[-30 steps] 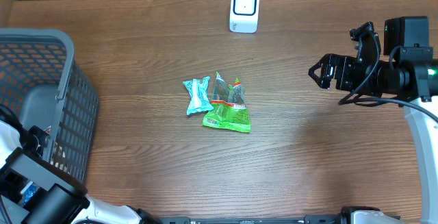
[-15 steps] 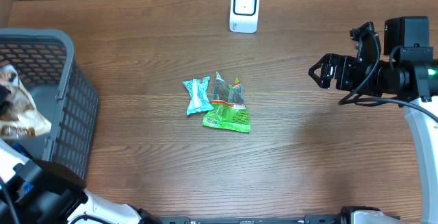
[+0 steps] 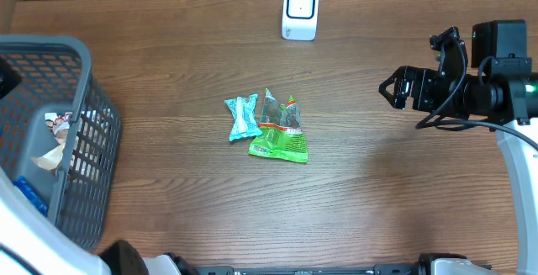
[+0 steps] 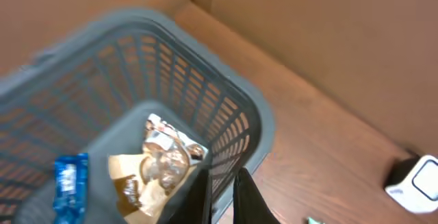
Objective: Scan the item barcode
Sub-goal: 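Reach the left gripper into the basket and grasp the dried mushroom bag, then carry the mushroom bag to the table and release it right of the green packet, then grasp the blue packet in the basket with the left gripper and lift it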
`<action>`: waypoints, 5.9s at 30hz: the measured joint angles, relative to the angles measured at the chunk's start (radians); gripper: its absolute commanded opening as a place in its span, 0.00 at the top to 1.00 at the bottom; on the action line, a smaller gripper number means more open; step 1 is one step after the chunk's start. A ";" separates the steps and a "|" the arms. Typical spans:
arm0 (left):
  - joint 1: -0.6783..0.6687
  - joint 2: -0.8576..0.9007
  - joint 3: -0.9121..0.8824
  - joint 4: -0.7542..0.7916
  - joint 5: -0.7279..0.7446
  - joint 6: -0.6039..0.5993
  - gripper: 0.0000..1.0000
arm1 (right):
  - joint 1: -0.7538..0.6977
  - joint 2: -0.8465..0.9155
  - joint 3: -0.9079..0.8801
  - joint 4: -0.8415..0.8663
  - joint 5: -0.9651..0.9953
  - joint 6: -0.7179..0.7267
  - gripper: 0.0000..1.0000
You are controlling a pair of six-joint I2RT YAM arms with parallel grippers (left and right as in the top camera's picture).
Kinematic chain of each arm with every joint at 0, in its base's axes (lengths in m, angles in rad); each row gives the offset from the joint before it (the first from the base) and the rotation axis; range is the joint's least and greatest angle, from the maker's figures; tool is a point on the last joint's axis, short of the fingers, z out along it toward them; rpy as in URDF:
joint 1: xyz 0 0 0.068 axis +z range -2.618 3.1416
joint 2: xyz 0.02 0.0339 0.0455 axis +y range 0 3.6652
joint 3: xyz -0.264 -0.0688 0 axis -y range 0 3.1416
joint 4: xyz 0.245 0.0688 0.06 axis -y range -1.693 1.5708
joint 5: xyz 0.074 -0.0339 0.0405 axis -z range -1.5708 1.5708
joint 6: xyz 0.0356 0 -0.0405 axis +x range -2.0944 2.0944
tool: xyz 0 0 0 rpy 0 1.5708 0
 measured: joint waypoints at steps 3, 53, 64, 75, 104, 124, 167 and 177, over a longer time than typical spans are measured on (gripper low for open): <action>0.000 -0.025 0.008 -0.030 -0.042 -0.004 0.00 | 0.000 0.000 0.000 0.000 0.000 0.000 0.00; 0.098 0.324 -1.042 0.731 -0.048 0.117 0.00 | 0.000 0.000 0.000 0.000 0.000 0.000 0.00; 0.093 0.312 -1.101 0.774 -0.049 0.133 0.96 | 0.000 0.000 0.000 -0.007 0.000 0.000 0.00; 0.096 0.319 -0.986 0.507 -0.051 0.066 0.96 | 0.000 0.000 0.000 -0.012 0.000 0.000 0.00; -0.576 0.142 0.140 -0.223 0.107 -0.037 0.96 | 0.000 0.000 0.000 -0.007 0.000 0.001 0.00; -1.127 0.449 -0.696 0.504 0.088 -0.305 0.96 | 0.000 0.000 0.000 0.004 0.000 0.001 0.00; -0.185 0.073 -0.005 -0.222 -0.141 -0.154 0.11 | 0.000 0.000 0.000 0.011 0.000 0.001 0.00; 0.263 0.023 -0.348 -0.094 -0.156 -0.095 0.12 | 0.000 0.000 0.000 -0.006 0.000 0.000 0.00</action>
